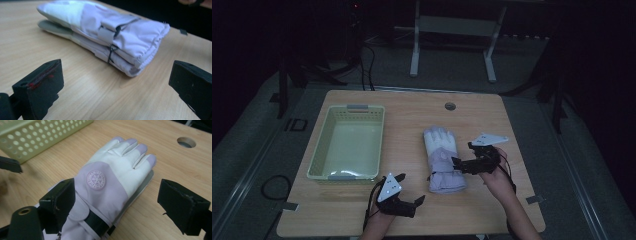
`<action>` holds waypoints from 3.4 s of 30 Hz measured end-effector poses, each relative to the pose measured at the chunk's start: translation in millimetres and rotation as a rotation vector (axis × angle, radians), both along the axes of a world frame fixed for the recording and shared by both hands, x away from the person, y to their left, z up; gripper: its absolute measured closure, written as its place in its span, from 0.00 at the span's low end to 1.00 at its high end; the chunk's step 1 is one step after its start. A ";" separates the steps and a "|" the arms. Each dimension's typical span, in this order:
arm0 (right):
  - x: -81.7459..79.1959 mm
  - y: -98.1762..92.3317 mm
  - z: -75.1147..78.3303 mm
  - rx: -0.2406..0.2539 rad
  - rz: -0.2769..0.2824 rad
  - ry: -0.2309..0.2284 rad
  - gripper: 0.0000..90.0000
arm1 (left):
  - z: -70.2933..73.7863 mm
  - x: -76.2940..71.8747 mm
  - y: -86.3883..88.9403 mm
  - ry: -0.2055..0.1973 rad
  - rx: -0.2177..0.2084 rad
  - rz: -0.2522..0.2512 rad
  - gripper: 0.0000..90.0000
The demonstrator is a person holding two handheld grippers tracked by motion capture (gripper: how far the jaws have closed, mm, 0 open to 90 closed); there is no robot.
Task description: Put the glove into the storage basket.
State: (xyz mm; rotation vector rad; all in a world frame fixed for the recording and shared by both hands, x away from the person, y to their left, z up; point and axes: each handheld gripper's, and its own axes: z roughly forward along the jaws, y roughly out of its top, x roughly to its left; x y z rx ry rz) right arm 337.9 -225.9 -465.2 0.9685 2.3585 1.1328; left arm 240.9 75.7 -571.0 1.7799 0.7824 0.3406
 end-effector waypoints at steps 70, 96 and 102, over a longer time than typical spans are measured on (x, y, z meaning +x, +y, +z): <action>45.2 -10.6 -84.1 0.250 -0.074 0.492 0.56 | 8.2 58.9 -69.6 0.525 0.058 0.048 0.40; 20.5 9.1 -39.8 0.151 -0.090 0.308 0.88 | 44.1 68.6 -63.0 0.531 0.132 -0.047 0.79; 17.4 10.3 -20.3 0.174 -0.083 0.266 0.88 | 64.5 70.2 -59.6 0.499 0.150 -0.060 0.80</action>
